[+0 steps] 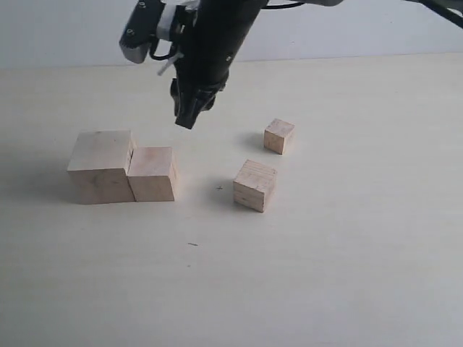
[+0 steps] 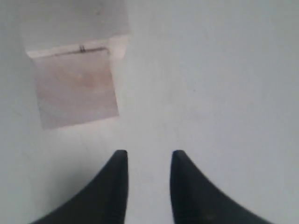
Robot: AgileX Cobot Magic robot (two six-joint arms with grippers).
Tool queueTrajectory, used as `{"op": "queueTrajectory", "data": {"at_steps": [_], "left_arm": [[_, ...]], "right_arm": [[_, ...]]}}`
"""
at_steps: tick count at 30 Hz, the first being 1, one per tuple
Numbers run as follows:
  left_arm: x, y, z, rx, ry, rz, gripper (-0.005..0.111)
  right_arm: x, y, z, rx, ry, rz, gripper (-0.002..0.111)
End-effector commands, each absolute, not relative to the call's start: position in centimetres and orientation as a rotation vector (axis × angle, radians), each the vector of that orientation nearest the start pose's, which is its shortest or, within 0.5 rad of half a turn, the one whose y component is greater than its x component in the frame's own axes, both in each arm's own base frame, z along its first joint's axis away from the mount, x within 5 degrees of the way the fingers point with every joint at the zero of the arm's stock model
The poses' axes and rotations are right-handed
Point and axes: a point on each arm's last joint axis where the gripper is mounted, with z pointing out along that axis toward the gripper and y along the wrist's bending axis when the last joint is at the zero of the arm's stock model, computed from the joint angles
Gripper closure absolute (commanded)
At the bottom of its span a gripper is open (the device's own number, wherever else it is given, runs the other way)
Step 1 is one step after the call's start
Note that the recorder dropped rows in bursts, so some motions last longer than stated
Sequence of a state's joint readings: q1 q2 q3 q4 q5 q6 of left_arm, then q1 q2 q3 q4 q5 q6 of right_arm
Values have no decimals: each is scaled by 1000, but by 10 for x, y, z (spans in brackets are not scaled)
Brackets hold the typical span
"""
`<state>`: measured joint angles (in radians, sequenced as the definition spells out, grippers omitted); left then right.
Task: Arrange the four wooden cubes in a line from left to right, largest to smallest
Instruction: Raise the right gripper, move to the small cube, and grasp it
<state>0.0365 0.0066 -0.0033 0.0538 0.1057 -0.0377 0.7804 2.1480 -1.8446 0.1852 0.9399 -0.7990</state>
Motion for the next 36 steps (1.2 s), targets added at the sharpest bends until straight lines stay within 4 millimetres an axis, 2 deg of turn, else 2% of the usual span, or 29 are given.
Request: {"op": "queueTrajectory", "data": {"at_steps": [1, 2, 6, 10, 15, 24, 26, 29, 32, 36], "left_arm": [[56, 3, 204, -29, 1586, 38, 104], [56, 3, 204, -29, 1586, 38, 104], [56, 3, 204, -29, 1586, 38, 104], [56, 3, 204, -29, 1586, 38, 104], [56, 3, 204, -29, 1586, 38, 104], [56, 3, 204, -29, 1586, 38, 104], [56, 3, 204, -29, 1586, 38, 104], [56, 3, 204, -29, 1586, 38, 104], [56, 3, 204, -29, 1586, 38, 104], [56, 3, 204, -29, 1586, 38, 104]], "right_arm": [[329, 338, 185, -1885, 2124, 273, 105], [328, 339, 176, -1898, 2140, 285, 108], [325, 349, 150, -1919, 2156, 354, 108], [327, 354, 138, -1890, 2147, 389, 108], [325, 362, 134, -1840, 2131, 495, 108], [329, 364, 133, -1815, 2103, 481, 108], [328, 361, 137, -1852, 2098, 452, 108], [332, 352, 157, -1828, 2129, 361, 108], [335, 337, 193, -1762, 2156, 257, 108], [336, 309, 241, -1622, 2221, 308, 108]]}}
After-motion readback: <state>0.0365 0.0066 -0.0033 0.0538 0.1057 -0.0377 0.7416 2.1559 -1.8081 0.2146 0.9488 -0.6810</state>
